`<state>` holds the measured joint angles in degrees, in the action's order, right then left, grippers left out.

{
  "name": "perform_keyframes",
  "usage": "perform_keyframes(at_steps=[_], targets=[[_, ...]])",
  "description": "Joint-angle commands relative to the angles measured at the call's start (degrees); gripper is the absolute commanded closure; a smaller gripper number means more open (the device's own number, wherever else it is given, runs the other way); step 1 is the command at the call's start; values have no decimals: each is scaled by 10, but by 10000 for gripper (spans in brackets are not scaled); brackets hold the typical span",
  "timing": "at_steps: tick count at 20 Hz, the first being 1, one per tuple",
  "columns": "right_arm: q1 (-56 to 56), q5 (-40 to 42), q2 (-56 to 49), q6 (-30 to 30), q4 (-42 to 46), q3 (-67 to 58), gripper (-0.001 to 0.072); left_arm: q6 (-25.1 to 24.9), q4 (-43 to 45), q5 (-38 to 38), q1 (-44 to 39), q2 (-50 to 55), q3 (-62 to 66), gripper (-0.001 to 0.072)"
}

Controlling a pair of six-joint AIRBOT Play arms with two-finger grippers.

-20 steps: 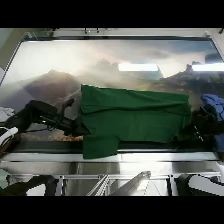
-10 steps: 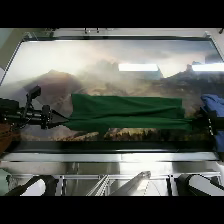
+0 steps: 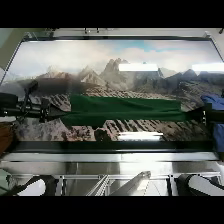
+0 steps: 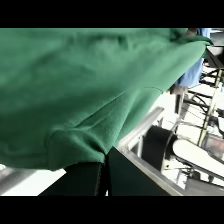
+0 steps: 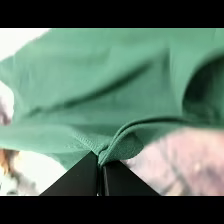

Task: Fold the shirts.

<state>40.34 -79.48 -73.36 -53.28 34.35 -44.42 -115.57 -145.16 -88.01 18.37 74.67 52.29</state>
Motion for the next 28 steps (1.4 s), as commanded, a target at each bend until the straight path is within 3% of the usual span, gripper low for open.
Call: perform_keyframes(at_steps=[1, 8, 13, 14, 15, 17, 18, 19, 21, 22, 28], targets=[[-24, 100, -46, 48, -67, -1, 692, 12, 3, 20, -42, 96, 110, 684], [-28, 170, -163, 151, -161, -3, 691, 97, 129, 7, -106, 289, 310, 693], [-35, 171, -202, 198, -207, -3, 684, 108, 137, 1, -110, 347, 341, 693], [-35, 171, -202, 199, -212, -3, 616, 104, 137, 1, -110, 351, 347, 694], [-35, 163, -202, 199, -216, -3, 469, 97, 136, -4, -110, 353, 356, 692], [-34, 126, -201, 198, -230, -6, 454, 97, 129, -22, -110, 353, 388, 690], [-32, 99, -200, 198, -231, -13, 446, 97, 125, -40, -110, 352, 410, 579], [-29, 74, -194, 187, -230, -23, 303, 102, 113, -63, -110, 353, 436, 339], [-25, 60, -177, 148, -214, -48, 271, 118, 87, -92, -111, 353, 482, 64], [-25, 61, -167, 128, -192, -64, 271, 133, 74, -106, -113, 353, 502, 35], [-27, 92, -147, 28, -82, -144, 251, 169, 41, -120, -118, 353, 613, 37]])
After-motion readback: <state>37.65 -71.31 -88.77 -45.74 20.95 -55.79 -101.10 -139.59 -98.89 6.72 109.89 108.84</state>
